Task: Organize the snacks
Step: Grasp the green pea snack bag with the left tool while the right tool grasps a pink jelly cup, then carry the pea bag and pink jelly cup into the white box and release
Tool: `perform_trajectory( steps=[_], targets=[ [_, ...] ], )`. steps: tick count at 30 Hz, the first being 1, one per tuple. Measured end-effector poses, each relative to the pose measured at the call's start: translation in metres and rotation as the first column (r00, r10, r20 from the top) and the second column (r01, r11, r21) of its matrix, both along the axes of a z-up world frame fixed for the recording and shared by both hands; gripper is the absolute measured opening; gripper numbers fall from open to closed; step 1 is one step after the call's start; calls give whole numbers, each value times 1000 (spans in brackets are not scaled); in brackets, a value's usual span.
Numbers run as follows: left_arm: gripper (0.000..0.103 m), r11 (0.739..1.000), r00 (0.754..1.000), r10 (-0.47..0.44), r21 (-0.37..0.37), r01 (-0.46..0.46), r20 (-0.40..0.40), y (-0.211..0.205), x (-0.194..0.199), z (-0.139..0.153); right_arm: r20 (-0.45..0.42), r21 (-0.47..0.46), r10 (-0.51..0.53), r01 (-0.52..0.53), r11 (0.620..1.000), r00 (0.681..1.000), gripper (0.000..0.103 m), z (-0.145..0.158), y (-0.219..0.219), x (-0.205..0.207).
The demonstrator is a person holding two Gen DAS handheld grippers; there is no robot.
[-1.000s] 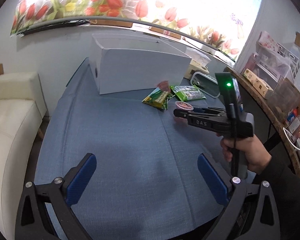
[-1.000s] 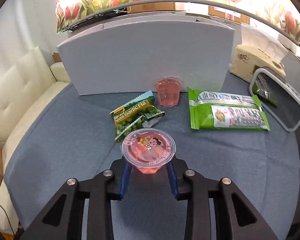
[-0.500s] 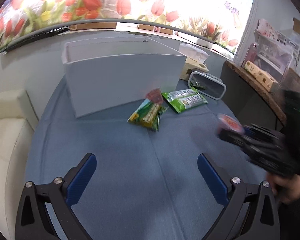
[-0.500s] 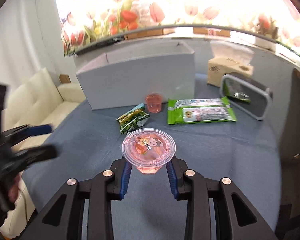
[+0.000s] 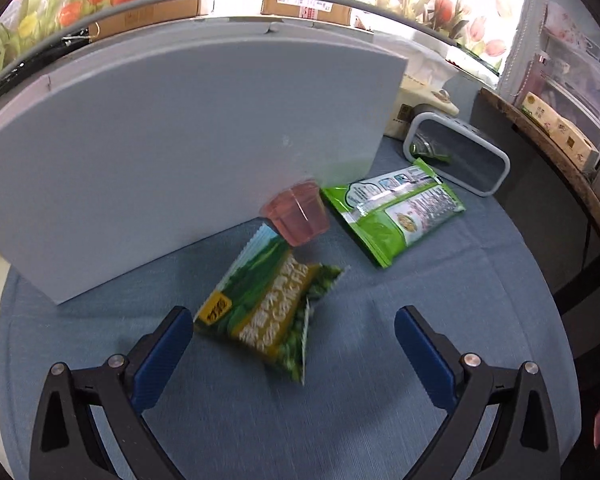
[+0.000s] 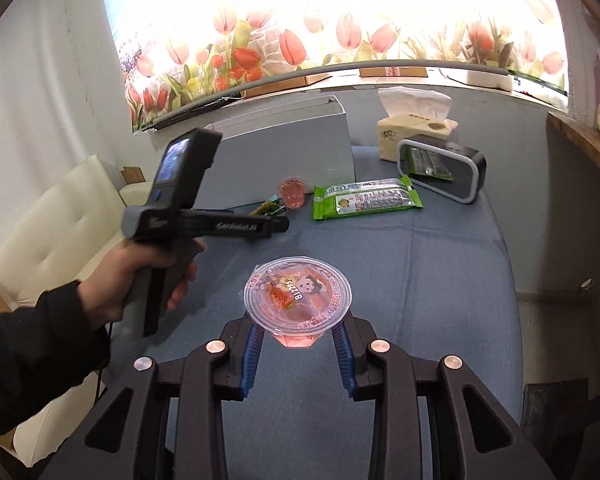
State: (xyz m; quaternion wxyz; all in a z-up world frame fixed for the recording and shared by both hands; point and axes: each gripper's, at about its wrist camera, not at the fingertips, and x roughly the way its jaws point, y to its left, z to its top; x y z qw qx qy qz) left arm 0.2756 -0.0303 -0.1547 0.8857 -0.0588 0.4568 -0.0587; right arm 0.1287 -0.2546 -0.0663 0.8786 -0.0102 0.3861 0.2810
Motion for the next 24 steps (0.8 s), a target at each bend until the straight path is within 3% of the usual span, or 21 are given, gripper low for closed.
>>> perform_trajectory(
  steps=[7,11,15,24],
  targets=[
    [65,997,1000,-6,80,6,1,6,5,-5,-9,40,1,0,999,1000,35,0,-3,-1],
    [45,999,1000,-17,44,16,12,14,6,2,-11,34,14,-14,999,1000,35,-1,5,-2],
    [35,1000,999,-25,18,25,29,18,-1,11,-12,36,21,-21,999,1000,35,-1,8,-4],
    [33,998,996,-58,-35,60,70,23,-33,33,-16,38,43,-43,998,999,35,0,24,-4]
  ],
)
